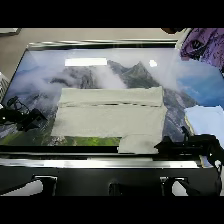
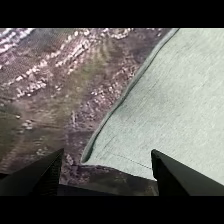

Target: Fold the clothes and pants, and hang the long-sleeved shirts on hangers.

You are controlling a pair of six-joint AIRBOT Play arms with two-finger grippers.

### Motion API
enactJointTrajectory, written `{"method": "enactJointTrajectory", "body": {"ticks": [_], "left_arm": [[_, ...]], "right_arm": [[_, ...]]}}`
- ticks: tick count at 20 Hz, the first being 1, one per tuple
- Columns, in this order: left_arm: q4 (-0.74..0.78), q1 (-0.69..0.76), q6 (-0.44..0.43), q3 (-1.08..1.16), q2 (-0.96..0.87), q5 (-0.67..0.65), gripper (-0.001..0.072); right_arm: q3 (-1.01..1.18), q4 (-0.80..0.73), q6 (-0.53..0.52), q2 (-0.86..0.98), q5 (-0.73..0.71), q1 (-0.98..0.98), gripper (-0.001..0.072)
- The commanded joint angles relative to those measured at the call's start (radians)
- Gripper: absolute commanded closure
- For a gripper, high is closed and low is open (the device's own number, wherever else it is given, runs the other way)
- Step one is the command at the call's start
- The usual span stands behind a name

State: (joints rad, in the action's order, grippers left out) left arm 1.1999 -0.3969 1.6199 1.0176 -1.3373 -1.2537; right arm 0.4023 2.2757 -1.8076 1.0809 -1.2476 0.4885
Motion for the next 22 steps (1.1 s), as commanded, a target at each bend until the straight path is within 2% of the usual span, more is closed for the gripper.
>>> {"method": "enactJointTrajectory", "body": {"ticks": [1,2,3,4,8,10,19,20,22], "left_arm": [[0.000,-0.003,0.002,-0.006,0.001,-0.003,0.0090],[-0.005,-0.008,-0.023,-0.020,0.001,-0.003,0.0090],[-0.020,-0.021,-0.052,-0.045,0.001,-0.002,0.0090],[-0.054,-0.038,-0.090,-0.078,0.000,0.005,0.0090],[-0.216,-0.097,-0.228,-0.203,-0.002,0.067,0.0091],[-0.240,-0.097,-0.269,-0.224,-0.018,0.077,0.0092],[-0.262,-0.040,-0.289,-0.224,-0.104,0.065,0.0123],[-0.266,-0.028,-0.290,-0.224,-0.109,0.062,0.0298],[-0.285,-0.017,-0.303,-0.223,-0.108,0.050,0.0697]], "right_arm": [[-0.003,0.049,-0.005,0.007,0.011,-0.090,0.0464],[-0.003,0.049,-0.002,0.007,0.000,-0.105,0.0489],[-0.003,0.048,-0.004,0.006,-0.013,-0.106,0.0623],[-0.003,0.042,-0.005,0.006,-0.023,-0.106,0.0678],[-0.003,0.041,-0.006,0.006,-0.043,-0.106,0.0678],[-0.003,0.038,-0.006,0.006,-0.048,-0.106,0.0678],[-0.002,0.038,-0.006,0.005,-0.072,-0.106,0.0678],[-0.002,0.038,-0.006,0.005,-0.072,-0.106,0.0678],[0.010,0.035,-0.006,0.005,-0.074,-0.106,0.0678]]}}
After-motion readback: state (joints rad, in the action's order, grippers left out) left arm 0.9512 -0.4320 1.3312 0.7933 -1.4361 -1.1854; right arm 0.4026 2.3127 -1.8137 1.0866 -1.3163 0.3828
